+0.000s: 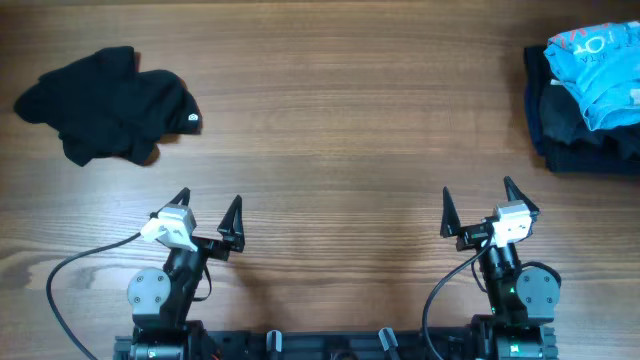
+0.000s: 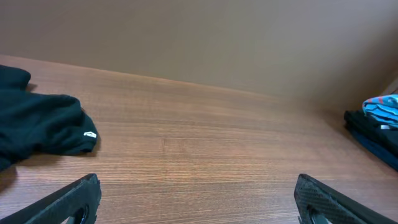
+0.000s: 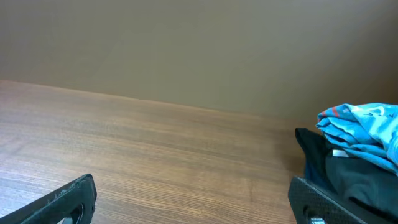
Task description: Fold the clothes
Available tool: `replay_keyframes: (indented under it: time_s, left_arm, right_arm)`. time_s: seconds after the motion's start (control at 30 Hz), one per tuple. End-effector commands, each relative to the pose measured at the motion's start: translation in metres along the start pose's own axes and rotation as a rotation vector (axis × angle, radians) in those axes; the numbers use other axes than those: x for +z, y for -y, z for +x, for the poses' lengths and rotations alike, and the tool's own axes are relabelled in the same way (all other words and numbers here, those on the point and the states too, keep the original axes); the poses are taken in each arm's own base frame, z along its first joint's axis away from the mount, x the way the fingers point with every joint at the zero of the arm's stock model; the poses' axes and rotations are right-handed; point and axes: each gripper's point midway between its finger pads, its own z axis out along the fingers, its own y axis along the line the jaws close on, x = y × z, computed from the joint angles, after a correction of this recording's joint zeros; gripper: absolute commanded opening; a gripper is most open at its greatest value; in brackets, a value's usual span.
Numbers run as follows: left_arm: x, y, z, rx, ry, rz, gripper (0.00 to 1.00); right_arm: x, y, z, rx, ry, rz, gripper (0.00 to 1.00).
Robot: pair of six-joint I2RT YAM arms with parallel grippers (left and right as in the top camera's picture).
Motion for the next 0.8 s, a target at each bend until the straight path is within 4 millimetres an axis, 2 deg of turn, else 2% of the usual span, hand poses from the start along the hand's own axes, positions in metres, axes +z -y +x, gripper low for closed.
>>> replay_keyframes:
  time_s: [0.0,0.27,0.33,0.4,0.47,0.57,0.63,0.67,0.77]
  left_arm:
    - [0.0,-0.003,0.001,0.015,0.001,-0.013,1.0]
    - [0.0,-0.001,0.001,0.015,0.0,0.0,1.0]
    - [0.0,-0.003,0.0,0.016,0.003,-0.013,1.0]
    - [0.0,-0.006,-0.003,0.016,0.016,-0.035,1.0]
    - [0.0,0.004,-0.007,-0.02,0.029,0.024,1.0]
    - [-0.003,0.015,-0.018,-0.061,0.04,0.069,1.0]
    - [-0.006,0.019,-0.038,-0.064,0.071,0.068,1.0]
    - [-0.008,0.021,-0.055,-0.06,0.091,0.058,1.0]
    - [-0.005,0.026,-0.101,-0.064,0.078,0.02,1.0]
  right_arm:
    - [0.0,0.002,-0.002,0.013,0.011,0.014,1.0]
    - [0.0,0.001,-0.006,-0.035,0.027,0.007,1.0]
    - [0.0,-0.006,-0.005,-0.028,0.022,-0.032,1.0]
    - [-0.003,-0.025,-0.025,-0.055,0.109,-0.145,1.0]
    - [-0.012,-0.05,-0.043,-0.05,0.192,-0.297,1.0]
    - [-0.022,-0.05,-0.081,0.052,0.323,-0.316,1.0]
    - [-0.028,-0.047,-0.105,0.047,0.384,-0.309,1.0]
    - [-0.03,-0.044,-0.123,0.043,0.402,-0.296,1.0]
    - [-0.019,-0.042,-0.153,0.054,0.357,-0.318,1.0]
